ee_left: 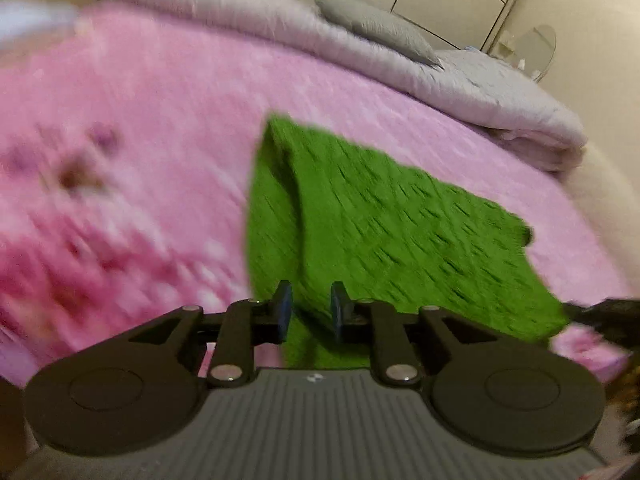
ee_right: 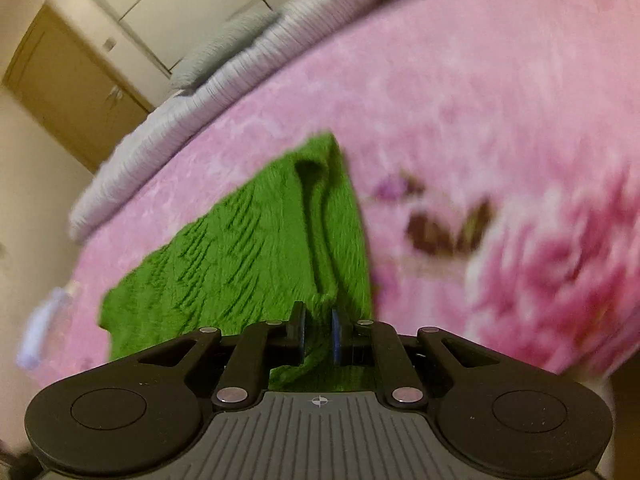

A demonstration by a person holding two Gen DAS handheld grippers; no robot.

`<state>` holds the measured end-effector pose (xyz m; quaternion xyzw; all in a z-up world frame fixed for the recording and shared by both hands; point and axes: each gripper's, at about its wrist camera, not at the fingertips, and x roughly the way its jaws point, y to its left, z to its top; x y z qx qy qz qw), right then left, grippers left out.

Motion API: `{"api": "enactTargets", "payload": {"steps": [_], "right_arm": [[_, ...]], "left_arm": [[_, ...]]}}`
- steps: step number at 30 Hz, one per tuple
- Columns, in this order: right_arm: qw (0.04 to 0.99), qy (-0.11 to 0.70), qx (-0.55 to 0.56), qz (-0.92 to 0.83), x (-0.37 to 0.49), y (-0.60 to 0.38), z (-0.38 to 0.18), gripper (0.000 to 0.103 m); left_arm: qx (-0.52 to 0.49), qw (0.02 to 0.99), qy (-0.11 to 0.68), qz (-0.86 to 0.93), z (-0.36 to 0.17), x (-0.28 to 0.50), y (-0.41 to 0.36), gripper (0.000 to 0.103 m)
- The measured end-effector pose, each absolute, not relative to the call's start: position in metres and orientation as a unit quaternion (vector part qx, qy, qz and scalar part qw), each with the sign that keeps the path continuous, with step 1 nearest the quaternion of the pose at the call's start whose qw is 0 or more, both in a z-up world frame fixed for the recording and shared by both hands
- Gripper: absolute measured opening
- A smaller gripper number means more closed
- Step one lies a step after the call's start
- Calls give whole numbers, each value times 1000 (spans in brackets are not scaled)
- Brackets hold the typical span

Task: Fold clothes
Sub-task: 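Lower the folded hem onto the sweater body with both grippers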

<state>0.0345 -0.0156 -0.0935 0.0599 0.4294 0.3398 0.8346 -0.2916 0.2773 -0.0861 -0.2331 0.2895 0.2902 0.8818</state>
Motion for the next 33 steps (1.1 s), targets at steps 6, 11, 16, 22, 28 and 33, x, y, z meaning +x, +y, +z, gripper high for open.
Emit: {"api": "enactTargets", "payload": {"steps": [6,11,16,22,28,33], "right_arm": [[845,351,-9,403,10,10,-79,10],[806,417,-65,415,9,23,-119,10],[824,391,-32,409,39,12,-81,10],[838,336,-39,427,92,69,-76,10],[833,338,-122,420,128,127,-134,10],[827,367,-77,418,153,115,-147,10]], "left_arm": [[-215,895,297,254,-90,-268,270,15],[-223,878,331,265,-119,-254,269,15],[-205,897,291,261,-78,-240,302,14],[-166,909,275,265,-79,-180,354,14],[-167,886,324,285,-129,-135,406,16],[-179,877,333,296,-129,-142,402,15]]}}
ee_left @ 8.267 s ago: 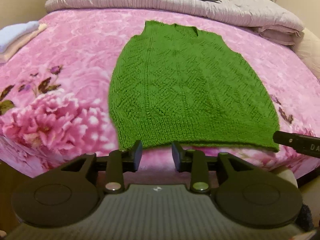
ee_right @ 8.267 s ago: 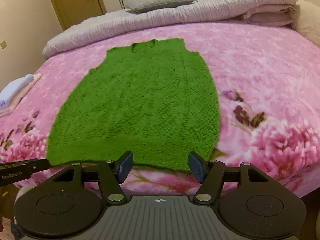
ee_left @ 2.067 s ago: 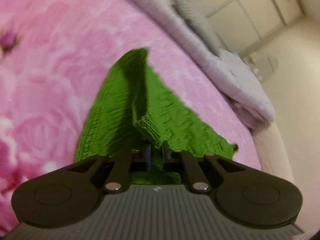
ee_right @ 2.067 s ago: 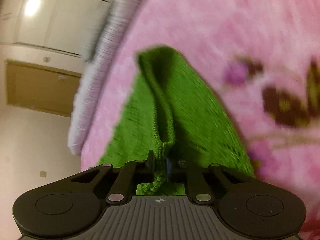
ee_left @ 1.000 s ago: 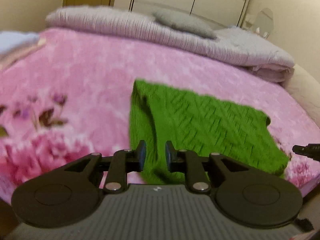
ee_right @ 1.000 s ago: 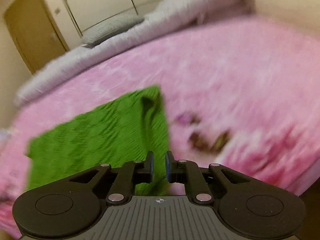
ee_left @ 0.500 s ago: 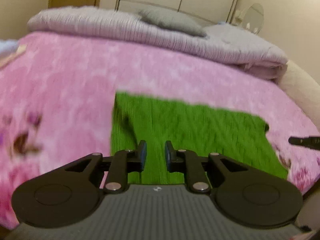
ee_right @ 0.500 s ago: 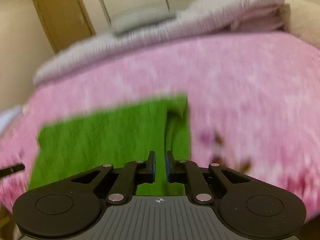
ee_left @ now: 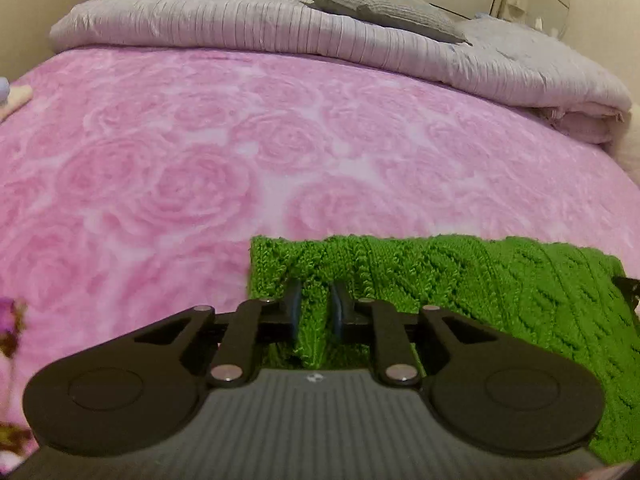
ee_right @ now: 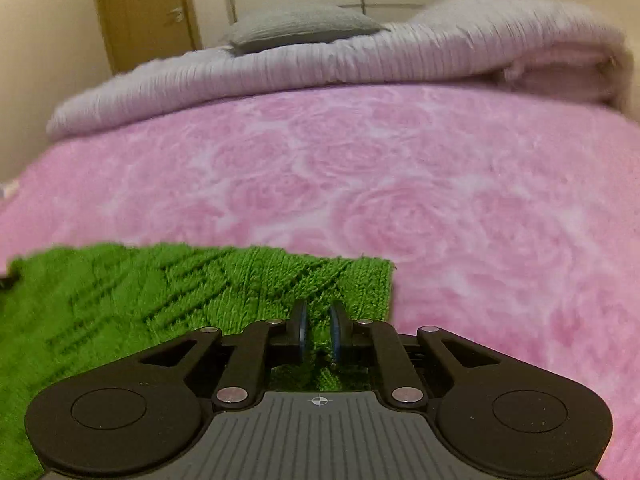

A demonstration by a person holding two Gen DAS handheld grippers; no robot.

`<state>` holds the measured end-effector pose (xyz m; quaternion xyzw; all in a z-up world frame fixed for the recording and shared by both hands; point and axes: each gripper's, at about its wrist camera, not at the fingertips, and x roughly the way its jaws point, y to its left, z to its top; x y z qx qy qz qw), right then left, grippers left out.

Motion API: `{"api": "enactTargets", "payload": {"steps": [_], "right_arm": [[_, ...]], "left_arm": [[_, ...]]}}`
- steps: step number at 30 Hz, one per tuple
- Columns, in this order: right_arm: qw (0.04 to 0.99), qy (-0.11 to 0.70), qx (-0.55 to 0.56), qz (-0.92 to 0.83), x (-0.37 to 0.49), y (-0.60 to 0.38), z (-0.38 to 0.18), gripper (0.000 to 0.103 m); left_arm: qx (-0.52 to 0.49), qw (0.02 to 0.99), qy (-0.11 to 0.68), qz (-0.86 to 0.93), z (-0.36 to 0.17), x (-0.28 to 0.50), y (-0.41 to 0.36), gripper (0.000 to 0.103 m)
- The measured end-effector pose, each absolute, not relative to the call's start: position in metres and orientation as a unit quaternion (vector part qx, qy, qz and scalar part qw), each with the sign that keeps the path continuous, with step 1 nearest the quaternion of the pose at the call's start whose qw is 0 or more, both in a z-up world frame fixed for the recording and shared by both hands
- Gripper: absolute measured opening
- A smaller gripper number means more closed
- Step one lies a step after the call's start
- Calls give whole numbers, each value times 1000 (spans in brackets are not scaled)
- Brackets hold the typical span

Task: Fold clothes
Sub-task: 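Lower the folded hem onto the sweater body with both grippers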

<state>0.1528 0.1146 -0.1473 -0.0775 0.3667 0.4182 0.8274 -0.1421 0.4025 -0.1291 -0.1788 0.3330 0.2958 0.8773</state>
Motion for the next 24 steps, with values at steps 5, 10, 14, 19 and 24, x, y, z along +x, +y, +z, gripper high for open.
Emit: {"api": "enactTargets", "payload": {"steps": [5,10,14,19,24], "right_arm": [[835,355,-45,419,131,69,-94,10],[807,363,-58,463,63,25,-67,10],[780,398,-75,476,19,12,-92,10],[784,421,-78,450,1,9,-113,10],[792,411,-51,448,-13,0,-86,10]], "left_arm": [[-162,881,332,294,-98,-162,370,14],[-177,884,345,262,-79,-209,296,14],[-203,865,377,261,-107,-230,261,15],[-209,854,377,292,-111,-235,250,14],[-204,850,379,305,-87,-245,233,19]]}}
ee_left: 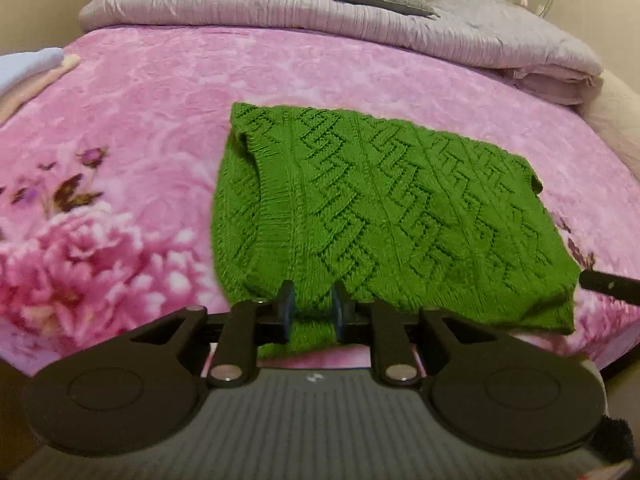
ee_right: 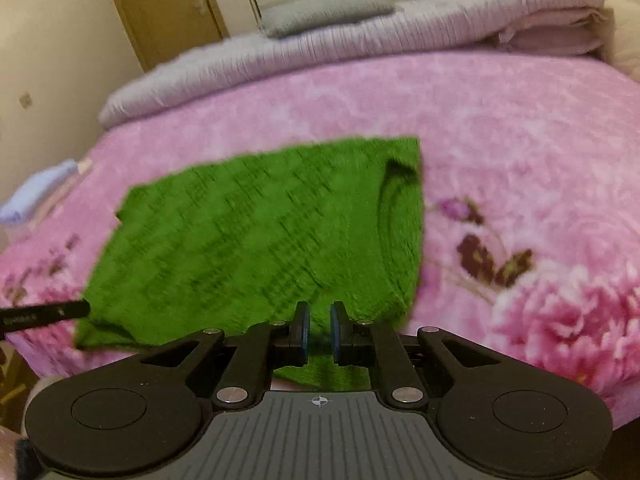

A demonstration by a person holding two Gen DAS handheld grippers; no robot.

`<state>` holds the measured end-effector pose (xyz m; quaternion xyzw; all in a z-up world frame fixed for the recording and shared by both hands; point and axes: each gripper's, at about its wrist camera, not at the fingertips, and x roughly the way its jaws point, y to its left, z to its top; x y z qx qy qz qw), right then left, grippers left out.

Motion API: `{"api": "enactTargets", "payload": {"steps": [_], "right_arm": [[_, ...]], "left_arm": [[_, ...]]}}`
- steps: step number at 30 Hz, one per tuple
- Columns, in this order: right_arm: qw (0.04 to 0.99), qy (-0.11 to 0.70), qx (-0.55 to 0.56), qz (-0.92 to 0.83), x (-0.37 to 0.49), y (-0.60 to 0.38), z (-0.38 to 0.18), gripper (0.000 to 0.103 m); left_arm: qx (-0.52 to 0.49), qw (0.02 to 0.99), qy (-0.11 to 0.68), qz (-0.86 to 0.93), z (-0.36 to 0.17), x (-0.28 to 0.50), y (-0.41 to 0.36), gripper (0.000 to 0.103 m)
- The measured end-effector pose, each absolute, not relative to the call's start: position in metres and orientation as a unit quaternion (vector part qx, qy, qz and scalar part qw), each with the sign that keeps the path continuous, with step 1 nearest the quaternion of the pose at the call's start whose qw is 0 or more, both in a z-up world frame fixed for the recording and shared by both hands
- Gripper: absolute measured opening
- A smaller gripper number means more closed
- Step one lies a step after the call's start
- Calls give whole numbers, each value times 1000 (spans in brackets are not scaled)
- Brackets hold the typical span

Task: Fold clothes
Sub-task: 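Lower the folded hem onto the sweater body with both grippers, then open both grippers and release the folded sweater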

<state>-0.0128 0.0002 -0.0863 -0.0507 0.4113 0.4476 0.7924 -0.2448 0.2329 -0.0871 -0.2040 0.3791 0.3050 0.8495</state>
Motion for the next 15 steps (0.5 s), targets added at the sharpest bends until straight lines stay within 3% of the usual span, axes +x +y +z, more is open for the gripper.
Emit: {"api": "enactTargets", "payload": {"steps": [5,7,8,9,15], "right_arm": [[787,442,-24,429,-29,-10,-85,14],[785,448,-29,427,-40,-12,-83,33],[786,444,-29,428,-45,-13,-81,53],[788,440,-30,429,-49,-15,-79,66],[799,410,-25,438,-67,-23,-63,67]], "left_arm": [[-214,834,401,312,-84,-257,210,23],[-213,831,408,313,-83,-260,202,25],[-210,831,409,314,-82,-261,199,26],[-207,831,410,314,-80,-262,195,28],[-187,832,416,314,-73,-266,176,30]]}}
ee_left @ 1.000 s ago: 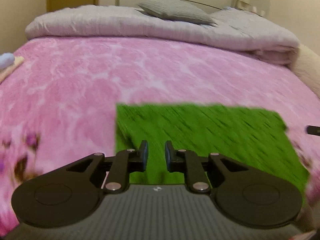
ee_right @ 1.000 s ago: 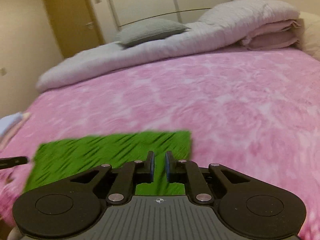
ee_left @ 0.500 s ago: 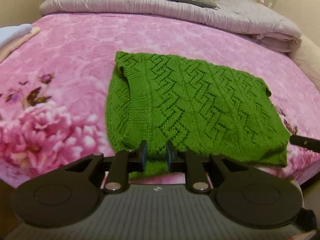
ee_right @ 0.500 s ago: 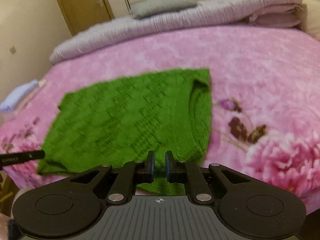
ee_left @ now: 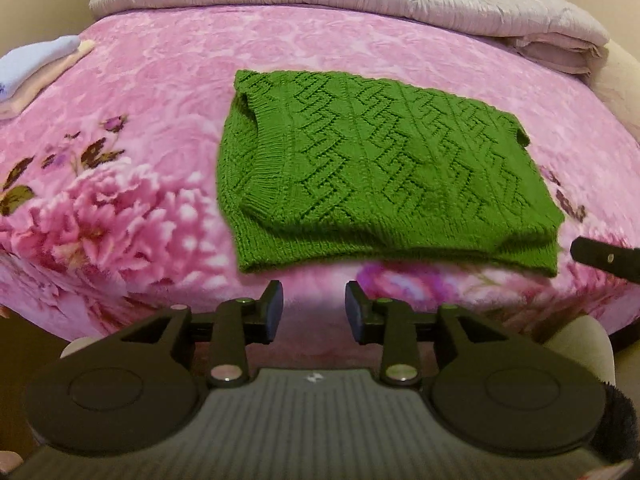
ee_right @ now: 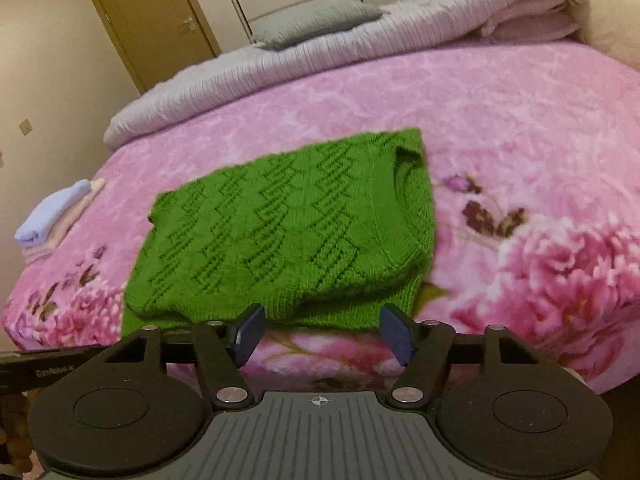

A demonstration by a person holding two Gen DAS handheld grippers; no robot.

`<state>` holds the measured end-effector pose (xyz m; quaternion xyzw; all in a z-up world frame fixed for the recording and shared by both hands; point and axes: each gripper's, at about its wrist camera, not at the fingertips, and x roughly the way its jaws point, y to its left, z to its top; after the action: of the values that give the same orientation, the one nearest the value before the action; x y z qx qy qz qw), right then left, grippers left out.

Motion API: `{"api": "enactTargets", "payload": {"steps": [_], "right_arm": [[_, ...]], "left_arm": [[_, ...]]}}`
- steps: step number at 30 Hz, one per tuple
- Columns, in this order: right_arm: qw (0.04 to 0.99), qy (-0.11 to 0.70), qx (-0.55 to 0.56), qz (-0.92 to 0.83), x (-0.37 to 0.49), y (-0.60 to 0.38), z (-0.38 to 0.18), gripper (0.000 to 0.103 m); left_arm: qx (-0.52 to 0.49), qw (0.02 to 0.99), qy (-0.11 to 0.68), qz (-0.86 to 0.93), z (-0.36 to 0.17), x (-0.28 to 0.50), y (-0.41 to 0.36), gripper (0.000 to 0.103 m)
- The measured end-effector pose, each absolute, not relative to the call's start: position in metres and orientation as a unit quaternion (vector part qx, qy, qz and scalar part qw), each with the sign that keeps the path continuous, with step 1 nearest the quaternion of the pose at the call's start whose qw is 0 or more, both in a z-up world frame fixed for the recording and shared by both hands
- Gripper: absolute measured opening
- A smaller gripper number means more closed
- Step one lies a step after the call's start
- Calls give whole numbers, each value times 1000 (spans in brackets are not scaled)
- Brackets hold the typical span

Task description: Fold clothes

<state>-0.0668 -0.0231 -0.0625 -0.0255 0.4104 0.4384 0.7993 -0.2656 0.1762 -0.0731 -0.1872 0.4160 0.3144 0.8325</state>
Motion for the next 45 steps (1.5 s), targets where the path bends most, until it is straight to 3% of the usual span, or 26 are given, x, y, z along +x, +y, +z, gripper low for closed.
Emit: {"api": "enactTargets", "payload": {"steps": [45], "right_arm": [[803,432,-49,407,-66,-8,-75,67]], "left_arm": [[-226,833,404,304,-82,-277,197,31]]}}
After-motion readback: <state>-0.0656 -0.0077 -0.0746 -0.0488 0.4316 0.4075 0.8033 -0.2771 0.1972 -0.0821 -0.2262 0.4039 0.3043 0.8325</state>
